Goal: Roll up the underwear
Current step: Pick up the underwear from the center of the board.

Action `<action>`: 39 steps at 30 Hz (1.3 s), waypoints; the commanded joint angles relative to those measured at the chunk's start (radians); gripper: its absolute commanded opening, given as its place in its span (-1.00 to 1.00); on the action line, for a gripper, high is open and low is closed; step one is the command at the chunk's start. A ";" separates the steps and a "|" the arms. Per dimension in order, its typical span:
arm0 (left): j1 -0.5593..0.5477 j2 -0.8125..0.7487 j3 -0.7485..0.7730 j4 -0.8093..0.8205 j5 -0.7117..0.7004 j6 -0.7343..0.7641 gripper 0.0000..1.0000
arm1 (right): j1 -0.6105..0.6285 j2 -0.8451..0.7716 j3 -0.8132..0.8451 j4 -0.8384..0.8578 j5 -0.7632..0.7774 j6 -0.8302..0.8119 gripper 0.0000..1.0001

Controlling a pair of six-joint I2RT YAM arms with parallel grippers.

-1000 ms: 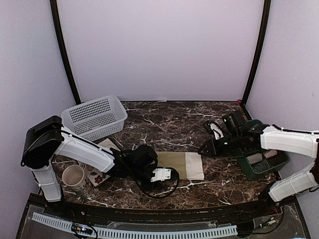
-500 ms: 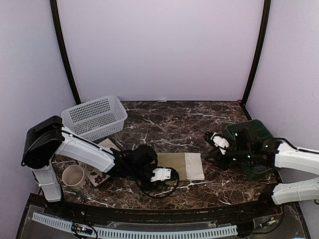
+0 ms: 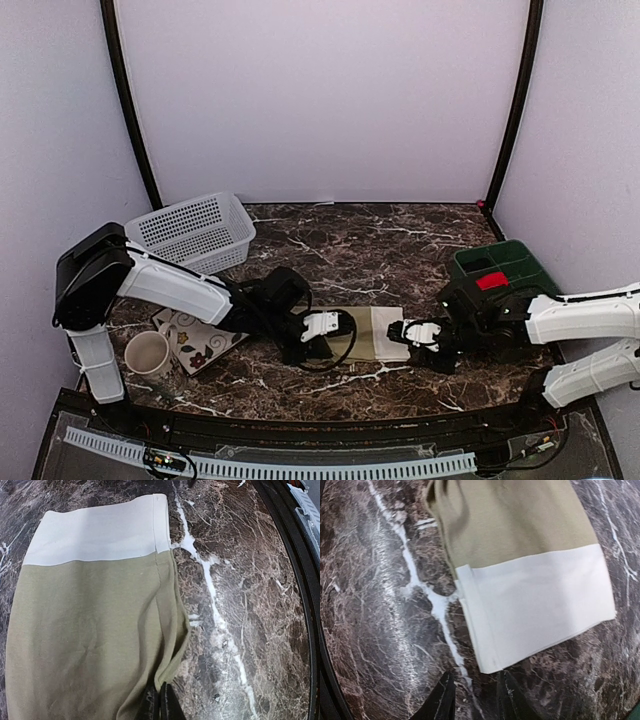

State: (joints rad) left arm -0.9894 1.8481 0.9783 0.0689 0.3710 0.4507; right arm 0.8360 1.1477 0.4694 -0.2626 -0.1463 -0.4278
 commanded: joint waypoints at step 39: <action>0.081 0.065 0.124 -0.139 0.184 -0.044 -1.00 | 0.058 0.162 0.021 0.103 0.096 -0.114 -0.50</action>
State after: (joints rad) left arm -0.9161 1.9190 1.0843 -0.0517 0.5423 0.3992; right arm 0.8948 1.3125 0.4992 -0.2077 -0.0944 -0.5625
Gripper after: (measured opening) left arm 0.035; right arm 0.247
